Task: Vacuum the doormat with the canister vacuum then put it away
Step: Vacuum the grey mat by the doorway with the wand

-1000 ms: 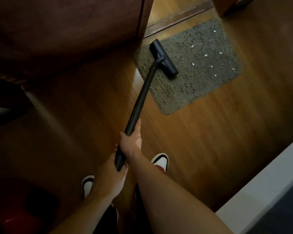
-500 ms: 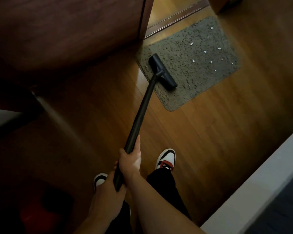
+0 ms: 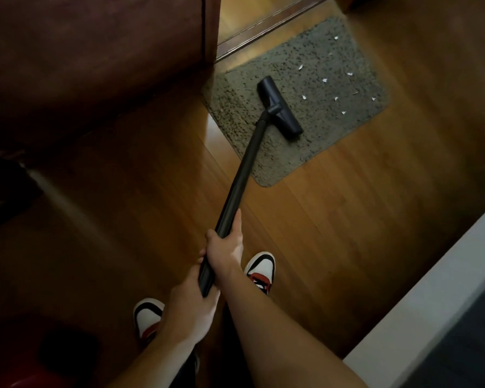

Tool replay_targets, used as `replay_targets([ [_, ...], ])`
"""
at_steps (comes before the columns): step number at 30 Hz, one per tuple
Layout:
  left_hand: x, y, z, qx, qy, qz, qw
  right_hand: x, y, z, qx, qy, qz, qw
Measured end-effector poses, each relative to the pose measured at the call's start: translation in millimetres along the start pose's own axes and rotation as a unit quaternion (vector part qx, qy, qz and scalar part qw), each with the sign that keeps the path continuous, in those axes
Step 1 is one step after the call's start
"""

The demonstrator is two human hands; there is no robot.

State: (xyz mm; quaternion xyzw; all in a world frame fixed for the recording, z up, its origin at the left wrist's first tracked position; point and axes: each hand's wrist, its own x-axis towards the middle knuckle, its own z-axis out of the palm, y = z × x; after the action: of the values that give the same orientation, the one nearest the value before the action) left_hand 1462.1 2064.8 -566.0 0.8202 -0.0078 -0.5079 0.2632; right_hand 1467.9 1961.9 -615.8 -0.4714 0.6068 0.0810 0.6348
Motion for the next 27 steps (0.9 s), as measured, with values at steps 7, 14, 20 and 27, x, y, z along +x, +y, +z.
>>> replay_targets([
  [7,28,61,28,0.026,0.015,0.008,1.0,46,-35,-44,0.02,0.01,0.001,1.0],
  [14,48,114,47,0.041,0.015,0.005,0.999,78,-71,-83,0.018,0.01,0.01,1.0],
  [20,55,144,50,0.05,0.01,0.003,0.999,88,-93,-100,0.016,0.016,0.012,1.0],
  [27,44,141,36,0.049,0.005,0.007,0.999,71,-98,-90,0.005,0.016,0.027,0.999],
])
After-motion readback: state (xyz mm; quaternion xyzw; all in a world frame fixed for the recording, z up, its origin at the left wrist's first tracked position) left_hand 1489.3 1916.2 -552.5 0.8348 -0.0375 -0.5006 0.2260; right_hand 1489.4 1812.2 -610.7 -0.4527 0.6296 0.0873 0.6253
